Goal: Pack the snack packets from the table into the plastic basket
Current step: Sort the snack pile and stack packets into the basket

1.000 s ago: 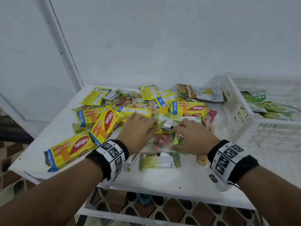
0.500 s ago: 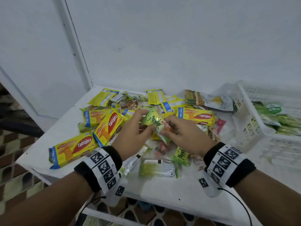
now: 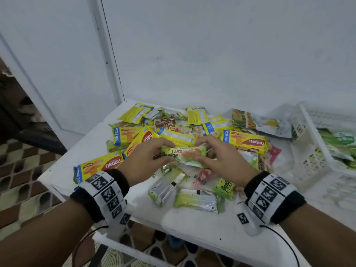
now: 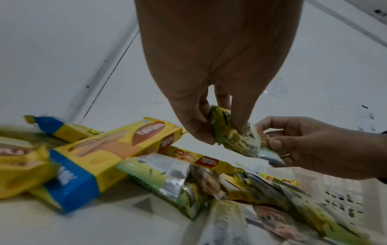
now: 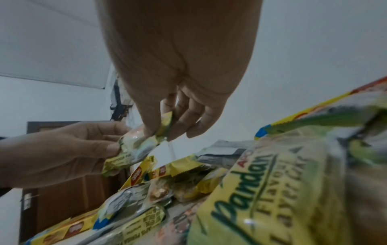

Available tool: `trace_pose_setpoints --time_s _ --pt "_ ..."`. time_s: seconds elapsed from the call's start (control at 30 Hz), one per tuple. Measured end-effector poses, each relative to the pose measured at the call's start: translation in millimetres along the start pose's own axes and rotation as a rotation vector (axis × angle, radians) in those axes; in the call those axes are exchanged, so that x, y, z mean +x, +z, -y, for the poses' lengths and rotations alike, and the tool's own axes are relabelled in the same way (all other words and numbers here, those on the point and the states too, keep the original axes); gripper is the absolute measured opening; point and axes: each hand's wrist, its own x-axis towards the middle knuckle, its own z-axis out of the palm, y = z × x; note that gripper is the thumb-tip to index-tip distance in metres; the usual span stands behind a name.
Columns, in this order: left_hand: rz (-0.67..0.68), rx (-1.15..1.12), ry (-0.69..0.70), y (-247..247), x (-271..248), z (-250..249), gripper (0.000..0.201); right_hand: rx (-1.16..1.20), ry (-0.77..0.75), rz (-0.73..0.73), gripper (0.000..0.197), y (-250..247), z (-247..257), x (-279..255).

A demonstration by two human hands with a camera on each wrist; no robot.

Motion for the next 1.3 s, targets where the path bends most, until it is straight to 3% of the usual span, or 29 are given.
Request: trace_pose_setpoints --time_s 0.1,0.23,0.47,0.7,0.93,1.13,1.3 --pt "0.009 -0.124 -0.054 -6.5 -1.1 1.6 0.028 0.171 0.073 -0.040 0.021 -10.5 -8.2 -6.1" --pt "0.020 -0.210 -0.066 -3.9 4.1 -6.2 0.034 0.191 0.098 -0.036 0.017 -15.7 -15.9 -15.6" --pt "0.042 -0.359 -0.046 16.4 18.5 -29.7 0.041 0.200 0.164 -0.063 0.060 -19.6 -13.0 -30.2" --pt "0.097 -0.273 -0.004 22.3 27.8 -44.9 0.040 0.290 0.130 -0.137 0.027 -28.1 -21.1 -37.7" --pt "0.176 -0.139 0.035 25.6 36.6 -46.6 0.039 0.316 0.148 -0.151 0.031 -30.7 -29.6 -43.5" --pt "0.261 0.050 0.157 25.4 55.4 -73.0 0.041 0.325 0.096 -0.150 0.012 -34.4 -20.0 -39.6" --pt "0.339 0.056 0.100 31.7 65.7 -77.8 0.028 0.280 0.092 -0.191 0.014 -35.4 -30.3 -39.9"
